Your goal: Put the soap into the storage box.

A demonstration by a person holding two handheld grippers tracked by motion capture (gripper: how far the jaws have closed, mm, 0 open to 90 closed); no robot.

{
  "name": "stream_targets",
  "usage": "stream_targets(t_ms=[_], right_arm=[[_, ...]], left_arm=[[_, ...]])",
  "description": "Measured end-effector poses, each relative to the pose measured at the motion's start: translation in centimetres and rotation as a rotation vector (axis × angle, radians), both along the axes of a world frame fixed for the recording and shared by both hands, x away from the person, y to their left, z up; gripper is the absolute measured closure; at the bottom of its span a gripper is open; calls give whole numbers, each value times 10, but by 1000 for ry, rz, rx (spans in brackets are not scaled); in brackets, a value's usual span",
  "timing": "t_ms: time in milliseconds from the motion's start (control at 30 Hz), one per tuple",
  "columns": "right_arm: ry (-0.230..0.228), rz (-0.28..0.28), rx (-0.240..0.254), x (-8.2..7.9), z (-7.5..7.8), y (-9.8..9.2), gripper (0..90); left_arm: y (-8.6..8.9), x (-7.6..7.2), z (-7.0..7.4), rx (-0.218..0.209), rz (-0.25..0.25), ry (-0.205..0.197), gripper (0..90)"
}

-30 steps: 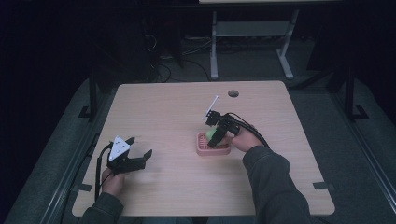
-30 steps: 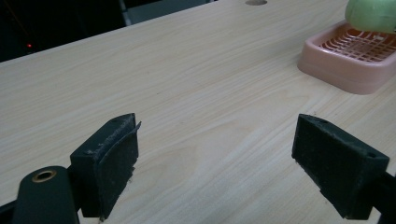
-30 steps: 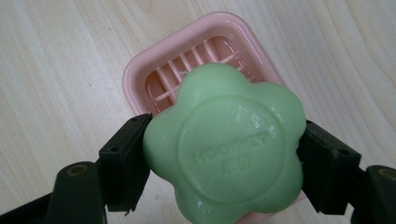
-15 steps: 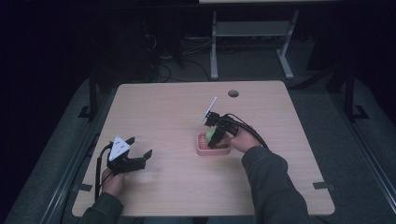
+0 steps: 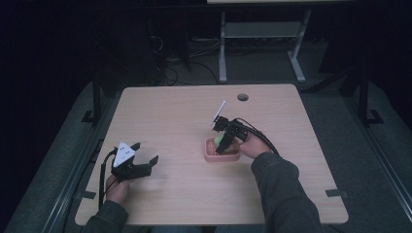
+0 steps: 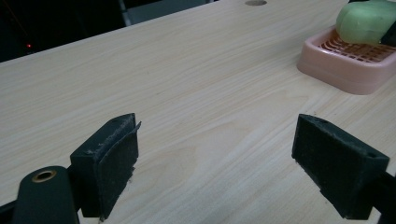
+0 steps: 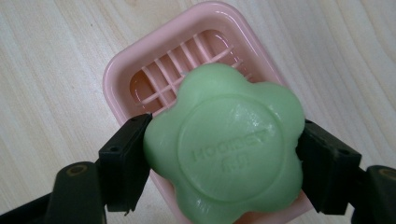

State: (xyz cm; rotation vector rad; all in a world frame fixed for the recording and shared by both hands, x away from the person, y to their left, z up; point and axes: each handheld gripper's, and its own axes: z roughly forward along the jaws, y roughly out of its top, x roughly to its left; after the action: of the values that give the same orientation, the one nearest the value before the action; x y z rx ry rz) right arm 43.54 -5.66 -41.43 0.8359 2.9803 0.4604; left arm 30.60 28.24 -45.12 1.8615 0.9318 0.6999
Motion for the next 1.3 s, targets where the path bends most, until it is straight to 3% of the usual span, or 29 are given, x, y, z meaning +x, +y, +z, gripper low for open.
stream_targets(t_ms=[533, 1300], right_arm=[[4, 5, -14, 0, -3, 2, 255], [-5, -16, 46, -1, 8, -10, 251]], left_arm=[[0, 0, 0, -6, 4, 0, 143], [0, 1, -1, -1, 4, 8, 143]])
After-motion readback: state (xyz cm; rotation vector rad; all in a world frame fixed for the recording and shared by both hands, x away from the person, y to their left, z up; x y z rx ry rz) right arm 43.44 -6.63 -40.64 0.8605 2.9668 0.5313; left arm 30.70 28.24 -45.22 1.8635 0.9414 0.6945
